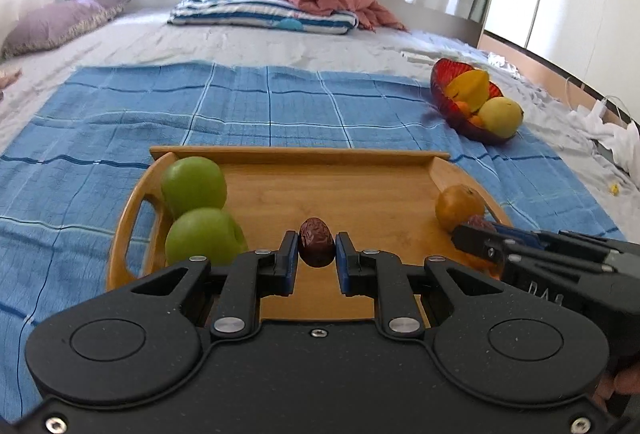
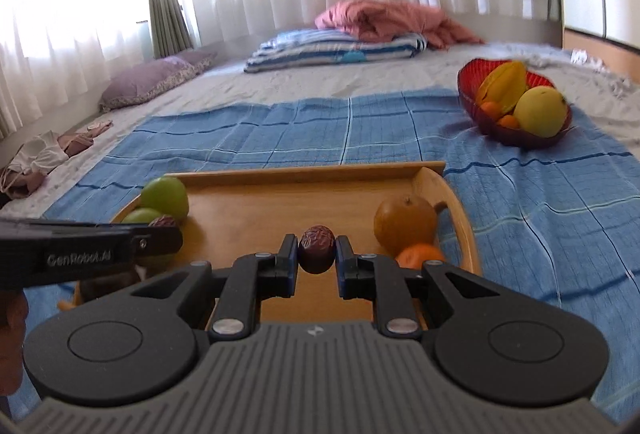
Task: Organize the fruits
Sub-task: 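Carry the held red dates over the tray with both grippers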
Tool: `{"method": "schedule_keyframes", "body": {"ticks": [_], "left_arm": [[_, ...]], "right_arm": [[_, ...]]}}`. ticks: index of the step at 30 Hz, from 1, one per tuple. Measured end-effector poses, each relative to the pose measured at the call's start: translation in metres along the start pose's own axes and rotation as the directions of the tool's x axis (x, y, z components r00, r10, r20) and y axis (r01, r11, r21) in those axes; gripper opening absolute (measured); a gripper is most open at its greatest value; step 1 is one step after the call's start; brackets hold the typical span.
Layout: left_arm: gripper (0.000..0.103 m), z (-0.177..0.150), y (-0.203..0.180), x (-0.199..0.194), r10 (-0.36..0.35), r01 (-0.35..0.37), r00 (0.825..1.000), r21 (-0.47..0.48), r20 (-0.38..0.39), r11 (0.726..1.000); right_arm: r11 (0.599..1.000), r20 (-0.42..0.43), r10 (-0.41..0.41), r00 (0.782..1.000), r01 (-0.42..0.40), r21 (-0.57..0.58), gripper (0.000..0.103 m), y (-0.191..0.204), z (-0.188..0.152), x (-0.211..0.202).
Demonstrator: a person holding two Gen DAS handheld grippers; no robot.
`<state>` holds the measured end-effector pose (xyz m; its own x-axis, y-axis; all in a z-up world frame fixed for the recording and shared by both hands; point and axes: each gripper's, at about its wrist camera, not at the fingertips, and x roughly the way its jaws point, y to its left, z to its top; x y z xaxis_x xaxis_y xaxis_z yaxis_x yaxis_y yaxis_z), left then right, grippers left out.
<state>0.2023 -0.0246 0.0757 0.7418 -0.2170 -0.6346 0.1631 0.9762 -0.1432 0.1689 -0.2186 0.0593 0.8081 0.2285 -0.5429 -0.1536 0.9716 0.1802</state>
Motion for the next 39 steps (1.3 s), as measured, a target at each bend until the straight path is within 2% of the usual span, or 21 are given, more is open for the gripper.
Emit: {"method": "schedule_keyframes", "body": {"ticks": [2, 5, 12, 21, 31, 39], "left_arm": [[0.019, 0.014, 0.007, 0.013, -0.013, 0.012, 0.999, -0.034, -0.04, 0.999], [0.019, 0.032, 0.013, 0.032, -0.003, 0.0, 0.996, -0.038, -0.093, 0.999], [0.019, 0.059, 0.026, 0.076, 0.025, -0.038, 0.982, -0.069, -0.185, 0.997], [0.019, 0.078, 0.032, 0.115, 0.097, -0.106, 0.973, -0.034, -0.212, 0.994], [0.019, 0.074, 0.03, 0.136, 0.12, -0.124, 0.966, -0.002, -0.228, 0.992], [0.019, 0.07, 0.022, 0.142, 0.137, -0.131, 0.965, 0.04, -0.226, 0.991]], "right_arm": [[1.0, -0.05, 0.007, 0.999, -0.006, 0.016, 0.023, -0.006, 0.016, 0.014], [0.997, -0.131, 0.005, 0.991, 0.004, 0.071, 0.023, -0.02, 0.036, 0.036], [0.994, -0.2, -0.072, 0.977, 0.086, 0.062, 0.022, -0.038, 0.059, 0.071], [0.987, -0.243, -0.12, 0.963, 0.141, 0.072, 0.023, -0.05, 0.07, 0.101], [0.983, -0.276, -0.148, 0.95, 0.172, 0.064, 0.023, -0.058, 0.064, 0.122], [0.983, -0.282, -0.142, 0.949, 0.168, 0.071, 0.023, -0.063, 0.061, 0.128]]}}
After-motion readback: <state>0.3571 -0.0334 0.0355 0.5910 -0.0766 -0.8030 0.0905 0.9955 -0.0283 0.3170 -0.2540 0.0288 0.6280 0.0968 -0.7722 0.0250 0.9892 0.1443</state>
